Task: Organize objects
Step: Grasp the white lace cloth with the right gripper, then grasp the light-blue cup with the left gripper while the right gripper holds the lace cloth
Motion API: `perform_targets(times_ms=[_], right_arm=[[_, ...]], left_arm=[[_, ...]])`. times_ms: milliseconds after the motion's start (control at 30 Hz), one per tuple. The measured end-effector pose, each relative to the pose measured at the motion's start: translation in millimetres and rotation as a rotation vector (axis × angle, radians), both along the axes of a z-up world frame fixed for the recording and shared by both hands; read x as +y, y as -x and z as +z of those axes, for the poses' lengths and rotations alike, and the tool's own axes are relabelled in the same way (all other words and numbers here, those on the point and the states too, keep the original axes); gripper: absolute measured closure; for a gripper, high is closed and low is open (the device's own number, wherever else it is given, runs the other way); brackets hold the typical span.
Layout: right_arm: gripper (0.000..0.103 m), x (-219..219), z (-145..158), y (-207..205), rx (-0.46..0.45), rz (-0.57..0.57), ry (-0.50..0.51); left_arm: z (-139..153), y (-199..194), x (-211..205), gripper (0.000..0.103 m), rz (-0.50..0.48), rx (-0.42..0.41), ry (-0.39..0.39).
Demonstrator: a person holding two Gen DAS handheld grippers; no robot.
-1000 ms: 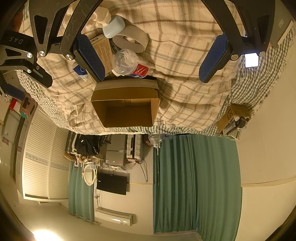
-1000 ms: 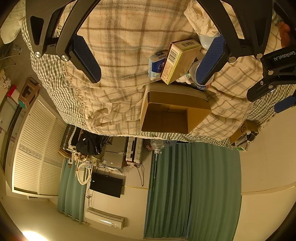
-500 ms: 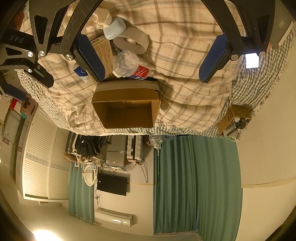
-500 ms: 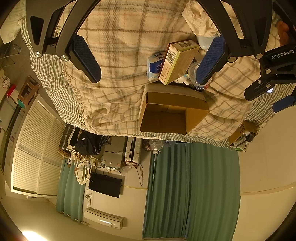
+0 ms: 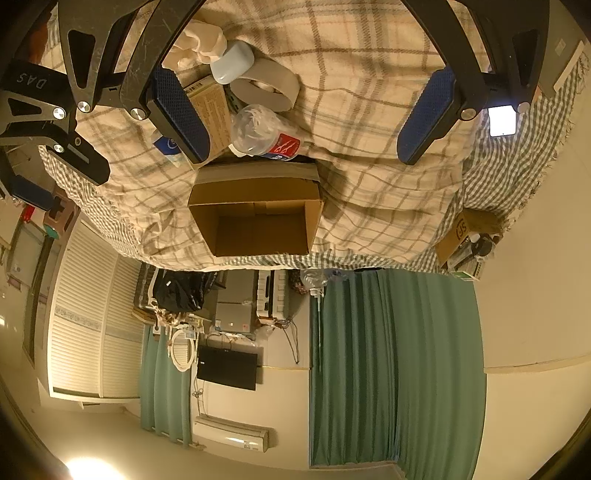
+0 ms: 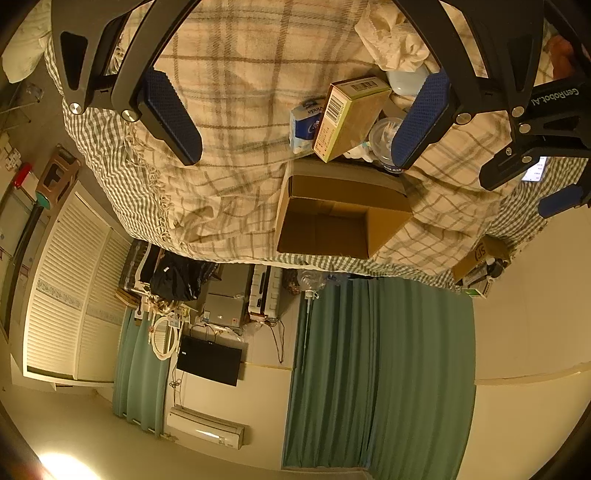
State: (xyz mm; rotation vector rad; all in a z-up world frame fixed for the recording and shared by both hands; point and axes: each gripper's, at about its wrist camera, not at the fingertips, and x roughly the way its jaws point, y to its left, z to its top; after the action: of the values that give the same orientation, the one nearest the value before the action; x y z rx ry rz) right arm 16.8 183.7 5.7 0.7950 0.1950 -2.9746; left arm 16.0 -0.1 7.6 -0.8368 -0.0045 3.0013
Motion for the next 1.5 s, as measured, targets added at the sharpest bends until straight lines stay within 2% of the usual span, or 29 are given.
perform_targets(times_ms=[133, 267, 533, 633, 733, 767, 833, 867, 900, 967, 1100, 1267, 1367, 1500], right_arm=[[0.000, -6, 6, -6, 0.005, 0.025, -0.012], [0.000, -11, 2, -13, -0.017, 0.058, -0.046], [0.000, -29, -60, -12, -0.217, 0.141, -0.095], [0.003, -36, -81, -10, -0.284, 0.182, -0.099], [0.013, -41, -99, -6, -0.353, 0.224, -0.086], [0.019, -43, -105, -5, -0.375, 0.235, -0.081], [0.037, -46, -112, -3, -0.412, 0.266, -0.074], [0.053, -48, -112, -3, -0.421, 0.279, -0.075], [0.069, -49, -112, -3, -0.425, 0.290, -0.077], [0.078, -48, -108, -5, -0.405, 0.296, -0.086], [0.078, -34, -80, -3, -0.326, 0.268, -0.072], [0.078, 3, -48, 5, -0.235, 0.156, -0.044], [0.078, 22, -45, 6, -0.227, 0.100, -0.026], [0.078, 28, -53, 6, -0.251, 0.098, -0.016]], left_arm=[[4, -4, -3, 0.000, 0.012, -0.006, 0.014], [-5, -9, -9, 0.000, 0.021, -0.041, 0.035], [-50, -9, -26, 0.000, 0.045, -0.157, 0.032], [-59, -7, -28, 0.000, 0.049, -0.177, 0.029], [-63, -6, -29, 0.000, 0.053, -0.185, 0.029], [-64, -5, -29, 0.000, 0.052, -0.186, 0.025], [-66, -4, -29, 0.000, 0.049, -0.191, 0.021], [-67, -2, -29, 0.000, 0.048, -0.194, 0.022], [-69, 0, -28, 0.000, 0.048, -0.199, 0.024], [-71, 3, -24, 0.000, 0.042, -0.212, 0.029], [-72, 11, -11, 0.000, 0.021, -0.226, 0.036], [-73, 23, 19, 0.001, -0.059, -0.225, 0.037], [-87, 25, 37, 0.005, -0.081, -0.249, 0.071], [-106, 29, 54, 0.016, -0.103, -0.311, 0.105]])
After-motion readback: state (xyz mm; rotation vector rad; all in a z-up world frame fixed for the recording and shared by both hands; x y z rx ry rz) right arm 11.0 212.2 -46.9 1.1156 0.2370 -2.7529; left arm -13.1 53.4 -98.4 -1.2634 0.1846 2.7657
